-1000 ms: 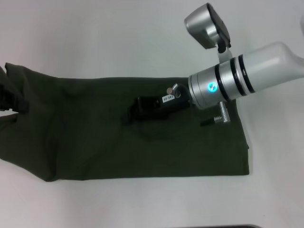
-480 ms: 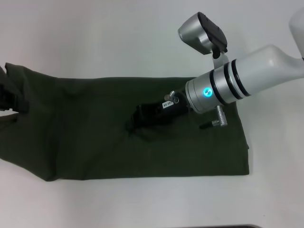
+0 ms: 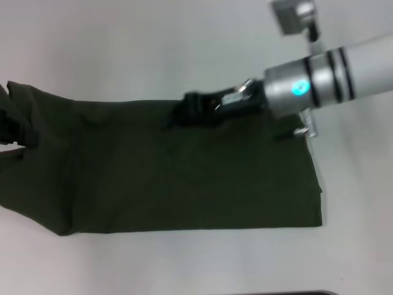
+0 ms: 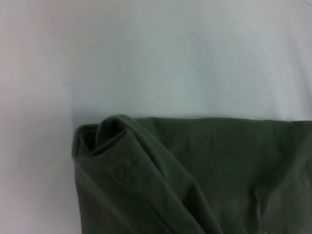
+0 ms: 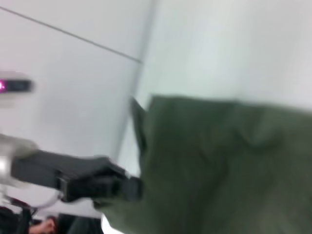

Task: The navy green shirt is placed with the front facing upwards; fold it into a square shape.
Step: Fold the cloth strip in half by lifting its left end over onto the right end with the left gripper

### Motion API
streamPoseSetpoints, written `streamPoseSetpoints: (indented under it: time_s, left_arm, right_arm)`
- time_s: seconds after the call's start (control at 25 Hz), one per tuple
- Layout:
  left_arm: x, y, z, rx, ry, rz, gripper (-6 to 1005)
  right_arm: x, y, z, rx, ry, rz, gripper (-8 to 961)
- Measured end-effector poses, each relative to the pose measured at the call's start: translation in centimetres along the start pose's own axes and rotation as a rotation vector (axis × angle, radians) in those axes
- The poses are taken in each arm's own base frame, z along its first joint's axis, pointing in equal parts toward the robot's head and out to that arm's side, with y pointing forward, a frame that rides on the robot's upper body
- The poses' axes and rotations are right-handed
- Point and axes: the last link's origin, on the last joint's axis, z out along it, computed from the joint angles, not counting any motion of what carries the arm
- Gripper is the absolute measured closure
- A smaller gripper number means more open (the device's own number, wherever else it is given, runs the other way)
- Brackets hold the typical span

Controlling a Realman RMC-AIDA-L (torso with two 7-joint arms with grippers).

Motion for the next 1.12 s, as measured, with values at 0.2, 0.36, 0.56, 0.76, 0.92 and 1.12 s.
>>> streamPoseSetpoints:
  time_s: [0.2, 0.36, 0.56, 0.76, 0.92, 1.12]
  left_arm:
    - [-0.1, 0.1, 0.0, -0.006, -0.008, -0.003, 983]
    - [-0.2, 0.1, -0.6, -0.022, -0.008, -0.008, 983]
    - [-0.1, 0.1, -1.5, -0.037, -0.004, -0.011, 982]
    - [-0.2, -0.1, -3.0, -0.046, 0.027, -0.033, 982]
    - [0.0, -0.6, -4.5, -0.025, 0.063, -0.058, 982]
    - [0.0, -0.9, -5.7, 0.014, 0.099, -0.072, 982]
  right_arm:
    - [-0.4, -1.5, -5.3, 0.051, -0.088, -0.03, 890]
    - [-0.2, -3.3, -11.1, 0.129, -0.118, -0.009, 884]
    - [0.5, -5.3, -17.3, 0.249, -0.161, 0.049, 697]
    - [1.0, -5.6, -20.0, 0.298, -0.178, 0.057, 653]
    - [1.2, -5.9, -20.3, 0.322, -0.166, 0.062, 658]
    - [1.1, -5.9, -20.2, 0.329, -0.16, 0.062, 658]
